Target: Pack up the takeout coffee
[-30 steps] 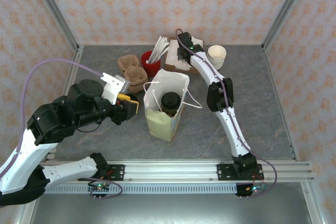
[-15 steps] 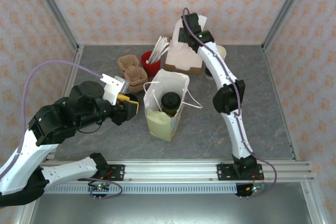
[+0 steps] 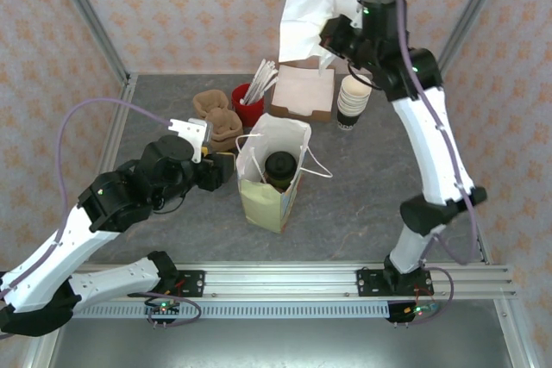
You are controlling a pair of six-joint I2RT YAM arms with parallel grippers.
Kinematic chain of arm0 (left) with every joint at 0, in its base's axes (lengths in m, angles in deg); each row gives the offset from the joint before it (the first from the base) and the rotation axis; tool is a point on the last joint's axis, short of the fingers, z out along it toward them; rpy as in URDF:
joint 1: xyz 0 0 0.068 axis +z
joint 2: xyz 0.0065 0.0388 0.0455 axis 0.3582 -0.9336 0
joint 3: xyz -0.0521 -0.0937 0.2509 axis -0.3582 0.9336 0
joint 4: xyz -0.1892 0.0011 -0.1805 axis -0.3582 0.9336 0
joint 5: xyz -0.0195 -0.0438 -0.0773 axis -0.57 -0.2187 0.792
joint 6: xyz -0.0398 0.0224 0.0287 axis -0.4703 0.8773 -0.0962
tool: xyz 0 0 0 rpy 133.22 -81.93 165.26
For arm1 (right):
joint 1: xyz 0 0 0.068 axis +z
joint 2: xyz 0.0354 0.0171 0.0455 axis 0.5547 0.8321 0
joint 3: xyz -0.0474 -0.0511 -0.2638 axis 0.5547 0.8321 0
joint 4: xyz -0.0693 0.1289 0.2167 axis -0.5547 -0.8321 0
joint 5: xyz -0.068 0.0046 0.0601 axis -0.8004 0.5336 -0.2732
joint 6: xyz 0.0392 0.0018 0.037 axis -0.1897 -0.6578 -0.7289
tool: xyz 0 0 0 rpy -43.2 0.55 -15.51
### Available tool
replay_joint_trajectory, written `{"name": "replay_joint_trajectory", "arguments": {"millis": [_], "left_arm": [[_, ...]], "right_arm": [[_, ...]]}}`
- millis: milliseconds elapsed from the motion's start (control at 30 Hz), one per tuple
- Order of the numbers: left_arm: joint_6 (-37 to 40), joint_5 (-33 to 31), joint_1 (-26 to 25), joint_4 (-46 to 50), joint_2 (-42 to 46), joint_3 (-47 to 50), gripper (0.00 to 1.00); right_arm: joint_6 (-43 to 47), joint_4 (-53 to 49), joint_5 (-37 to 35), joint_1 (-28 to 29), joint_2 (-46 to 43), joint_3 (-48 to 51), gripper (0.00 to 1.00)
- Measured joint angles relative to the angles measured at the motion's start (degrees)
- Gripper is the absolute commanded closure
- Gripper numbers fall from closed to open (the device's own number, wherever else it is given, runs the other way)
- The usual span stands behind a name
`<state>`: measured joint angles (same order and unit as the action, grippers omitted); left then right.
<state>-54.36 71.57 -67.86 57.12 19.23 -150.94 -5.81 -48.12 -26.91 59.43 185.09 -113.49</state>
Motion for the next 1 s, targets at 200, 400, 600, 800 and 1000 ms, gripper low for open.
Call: {"name": "replay_joint_trajectory", "arguments": {"millis": [200, 400, 600, 800, 1000], "left_arm": [[0.26, -0.22, -0.02, -1.81, -2.80, 0.17, 0.33], [0.76, 1.51, -0.02, -3.37, -3.52, 0.20, 0.33], [1.27, 1.81, -0.02, -5.35, -2.38, 1.75, 0.33], [1.42, 1.25, -0.02, -5.88, -2.21, 2.14, 0.33], [1.33, 1.16, -0.02, -6.14, -1.81, 2.58, 0.33]], "right_arm": [[-11.87, 7.02, 9.88, 1.33, -14.88, 20.33, 1.00], [-21.18, 13.60, 12.39, 6.84, -25.51, 37.92, 1.00], [-29.27, 23.76, 10.56, 13.38, -35.93, 53.33, 1.00], [-34.27, 31.65, 8.90, 20.83, -36.46, 60.59, 1.00], [-35.45, 35.65, 6.47, 22.88, -36.15, 65.09, 1.00]]}}
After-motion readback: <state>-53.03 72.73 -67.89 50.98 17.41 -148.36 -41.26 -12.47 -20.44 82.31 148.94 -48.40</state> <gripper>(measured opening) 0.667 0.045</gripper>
